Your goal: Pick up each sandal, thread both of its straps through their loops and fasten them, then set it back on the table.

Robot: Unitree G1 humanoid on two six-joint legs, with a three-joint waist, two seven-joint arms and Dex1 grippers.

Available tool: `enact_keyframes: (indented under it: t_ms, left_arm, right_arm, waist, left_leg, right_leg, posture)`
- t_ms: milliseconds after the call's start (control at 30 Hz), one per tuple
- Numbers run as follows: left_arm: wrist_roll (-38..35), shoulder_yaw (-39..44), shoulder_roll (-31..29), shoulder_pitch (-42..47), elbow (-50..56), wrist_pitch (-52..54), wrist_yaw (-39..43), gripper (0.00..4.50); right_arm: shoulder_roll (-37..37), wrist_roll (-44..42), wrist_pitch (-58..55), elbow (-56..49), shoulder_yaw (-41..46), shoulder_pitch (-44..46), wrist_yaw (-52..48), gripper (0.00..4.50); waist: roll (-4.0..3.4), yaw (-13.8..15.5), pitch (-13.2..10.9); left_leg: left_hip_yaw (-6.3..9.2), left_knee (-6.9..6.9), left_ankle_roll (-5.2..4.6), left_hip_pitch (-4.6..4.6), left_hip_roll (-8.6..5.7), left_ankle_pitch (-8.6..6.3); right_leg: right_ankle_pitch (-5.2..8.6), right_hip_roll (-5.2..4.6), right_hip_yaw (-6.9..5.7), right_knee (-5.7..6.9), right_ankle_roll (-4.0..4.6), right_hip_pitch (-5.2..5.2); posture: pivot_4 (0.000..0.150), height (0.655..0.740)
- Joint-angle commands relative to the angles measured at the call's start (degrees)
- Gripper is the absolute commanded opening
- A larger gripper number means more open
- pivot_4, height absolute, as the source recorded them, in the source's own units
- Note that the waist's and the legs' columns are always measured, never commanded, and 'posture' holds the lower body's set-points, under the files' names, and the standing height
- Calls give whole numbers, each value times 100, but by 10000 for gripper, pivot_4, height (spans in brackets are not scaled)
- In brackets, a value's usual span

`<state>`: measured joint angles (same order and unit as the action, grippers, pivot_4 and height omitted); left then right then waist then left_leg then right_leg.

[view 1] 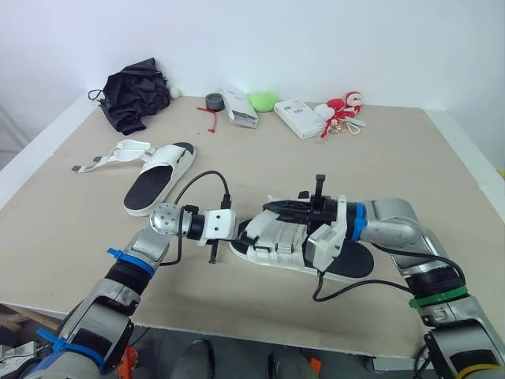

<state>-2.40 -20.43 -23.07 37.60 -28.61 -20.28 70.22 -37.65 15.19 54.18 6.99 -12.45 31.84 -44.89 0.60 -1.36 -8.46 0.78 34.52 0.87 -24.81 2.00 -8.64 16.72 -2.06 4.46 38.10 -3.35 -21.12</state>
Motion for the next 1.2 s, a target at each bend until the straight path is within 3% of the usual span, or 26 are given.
enact_keyframes:
  t_ms: [33, 67, 233, 467, 500, 567, 633, 733, 767, 833, 1000, 1067, 1200]
  left_arm:
    - [329, -388, -31, -304, -343, 159, 288, 0]
    - [279, -369, -23, -323, -343, 192, 320, 0]
    - [-31, -274, -43, -414, -416, 342, 685, 0]
    - [280, -441, -316, -249, -878, -127, 994, 0]
    - [306, -448, -316, -233, -904, -157, 987, 0]
    - [343, -479, -267, -180, -1034, -293, 995, 0]
    - [366, -506, -210, -148, -1115, -359, 982, 0]
    - [389, -525, -151, -125, -1185, -441, 969, 0]
    - [395, -530, -138, -123, -1199, -458, 968, 0]
    - [406, -536, -135, -143, -1191, -484, 968, 0]
    - [432, -546, -127, -211, -1137, -516, 937, 0]
    - [432, -544, -113, -216, -1118, -510, 921, 0]
    - [435, -548, -85, -197, -1116, -500, 911, 0]
  right_arm:
    - [-263, -231, -30, -174, -275, -136, -237, 13798]
    - [-359, -269, -91, -242, -368, -201, -340, 13798]
    - [-712, -35, 57, -163, -424, -229, -416, 29310]
    - [-1407, -857, -652, -434, 214, -47, -539, 29310]
    - [-1548, -1239, -1124, -630, 383, -111, -641, 29310]
    - [-1975, -2748, -3197, -1514, 755, -442, -872, 29310]
    - [-2648, -4971, -5503, -2593, 1153, -864, -841, 29310]
    - [-3526, -7982, -7946, -3425, 1855, -1252, -445, 29310]
    - [-3778, -8574, -8466, -3602, 2014, -1485, -454, 29310]
    - [-4083, -9230, -9081, -4053, 2096, -2031, -296, 29310]
    - [-3959, -9283, -9944, -5025, 1517, -2657, 1087, 29310]
    - [-3709, -9308, -10372, -5087, 1033, -2411, 1601, 29310]
    - [-3148, -9452, -11177, -4753, 412, -1650, 2289, 29310]
  waist:
    - [1, 0, -1]
    - [2, 0, -1]
    - [9, 1, 4]
    - [17, 0, 8]
    - [24, -21, 9]
    - [24, -32, 9]
    - [16, -9, 10]
    - [23, -19, 21]
    - [23, -19, 21]
    - [25, -10, 19]
    - [52, -14, 45]
    - [83, -14, 63]
    - [76, -16, 68]
  left_leg:
    - [0, -2, 0, 9, 0, 0]
    - [-1, -2, 0, 10, 0, 0]
    - [-2, -2, -1, 20, 2, -1]
    - [-5, -7, -1, 41, 4, -1]
    - [-5, -7, -1, 43, 4, -1]
    - [-17, -10, -2, 56, 12, -3]
    - [-13, -16, -4, 58, 18, -3]
    - [-10, -18, -7, 83, 27, -9]
    - [-8, -16, -3, 94, 33, -12]
    - [-9, -14, -2, 100, 38, -13]
    - [-45, -12, 10, 102, 72, -20]
    - [-54, -12, 12, 101, 64, -21]
    - [-56, -11, 18, 93, 69, -25]
  right_leg:
    - [2, 0, 0, 0, 3, 9]
    - [2, 0, 0, 0, 4, 11]
    - [5, -2, 1, 0, 12, 21]
    - [13, -2, 1, 1, 23, 39]
    - [13, -2, 1, 0, 23, 40]
    - [15, 0, 9, 1, 34, 50]
    - [15, 2, 6, 2, 40, 53]
    - [25, 3, -3, 1, 56, 82]
    - [33, 4, -9, 1, 72, 93]
    - [53, 0, -14, 1, 100, 100]
    - [82, -14, -30, -7, 77, 100]
    - [81, -15, -24, -7, 72, 95]
    - [83, -13, -22, -8, 71, 84]
  posture:
    - [1500, 7380]
    - [1500, 7380]
    - [1500, 7380]
    - [1500, 7380]
    - [1500, 7380]
    - [1500, 7380]
    - [1500, 7380]
    - [1500, 7380]
    - [1500, 7380]
    - [1500, 7380]
    - [1500, 7380]
    - [1500, 7380]
    - [1500, 7380]
